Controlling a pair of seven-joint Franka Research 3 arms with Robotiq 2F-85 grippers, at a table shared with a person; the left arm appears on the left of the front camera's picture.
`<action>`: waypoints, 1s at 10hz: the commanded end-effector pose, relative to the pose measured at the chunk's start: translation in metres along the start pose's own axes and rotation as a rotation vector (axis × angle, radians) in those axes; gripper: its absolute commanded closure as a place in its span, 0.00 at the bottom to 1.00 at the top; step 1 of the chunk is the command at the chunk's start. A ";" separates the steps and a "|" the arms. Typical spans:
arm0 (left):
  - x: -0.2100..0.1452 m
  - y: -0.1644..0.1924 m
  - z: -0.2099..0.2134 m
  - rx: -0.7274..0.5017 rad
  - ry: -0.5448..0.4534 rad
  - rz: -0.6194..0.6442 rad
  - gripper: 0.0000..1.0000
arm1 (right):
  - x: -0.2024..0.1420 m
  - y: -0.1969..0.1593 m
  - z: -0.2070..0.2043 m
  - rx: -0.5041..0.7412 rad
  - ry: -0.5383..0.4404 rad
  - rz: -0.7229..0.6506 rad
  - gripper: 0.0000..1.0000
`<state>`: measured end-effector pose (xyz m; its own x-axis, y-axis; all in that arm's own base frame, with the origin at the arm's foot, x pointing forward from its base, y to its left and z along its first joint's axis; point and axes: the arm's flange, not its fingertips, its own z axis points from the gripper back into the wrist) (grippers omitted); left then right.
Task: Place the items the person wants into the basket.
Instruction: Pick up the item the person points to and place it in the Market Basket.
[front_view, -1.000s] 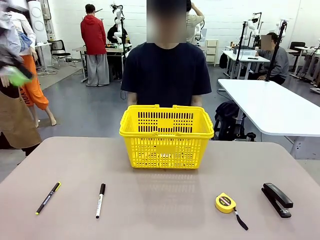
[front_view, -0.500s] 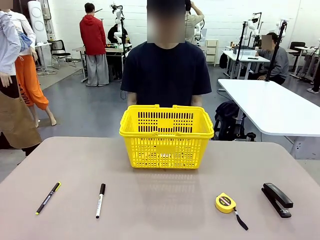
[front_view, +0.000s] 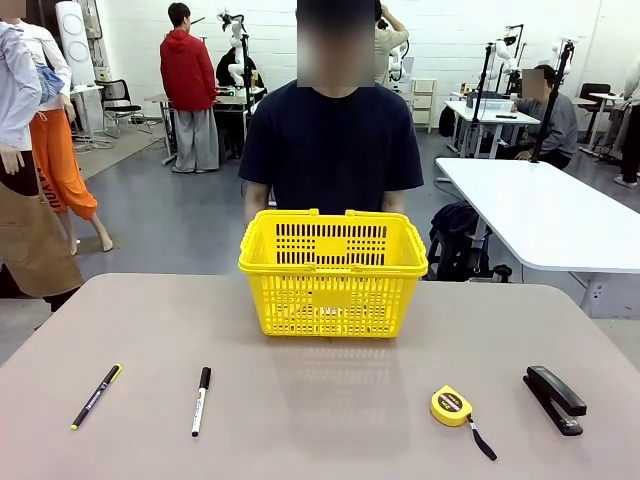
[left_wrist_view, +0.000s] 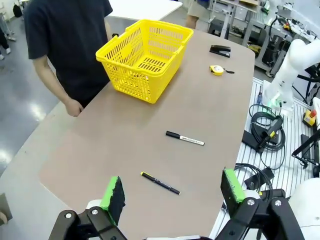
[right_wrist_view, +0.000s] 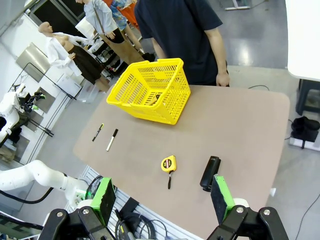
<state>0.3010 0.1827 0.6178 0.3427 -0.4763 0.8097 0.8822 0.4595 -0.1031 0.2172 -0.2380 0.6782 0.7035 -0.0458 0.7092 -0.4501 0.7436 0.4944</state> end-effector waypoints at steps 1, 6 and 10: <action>-0.005 0.006 -0.012 0.018 -0.006 0.055 0.00 | 0.002 0.002 -0.001 0.017 -0.010 0.007 0.00; 0.000 0.000 0.000 0.000 0.000 0.000 0.00 | 0.002 0.002 -0.001 0.017 -0.010 0.007 0.00; 0.000 0.000 0.000 0.000 0.000 0.000 0.00 | 0.002 0.002 -0.001 0.017 -0.010 0.007 0.00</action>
<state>0.3027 0.1834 0.6167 0.3582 -0.4793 0.8012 0.8769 0.4673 -0.1125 0.2172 -0.2379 0.6782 0.7035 -0.0458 0.7093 -0.4501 0.7436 0.4944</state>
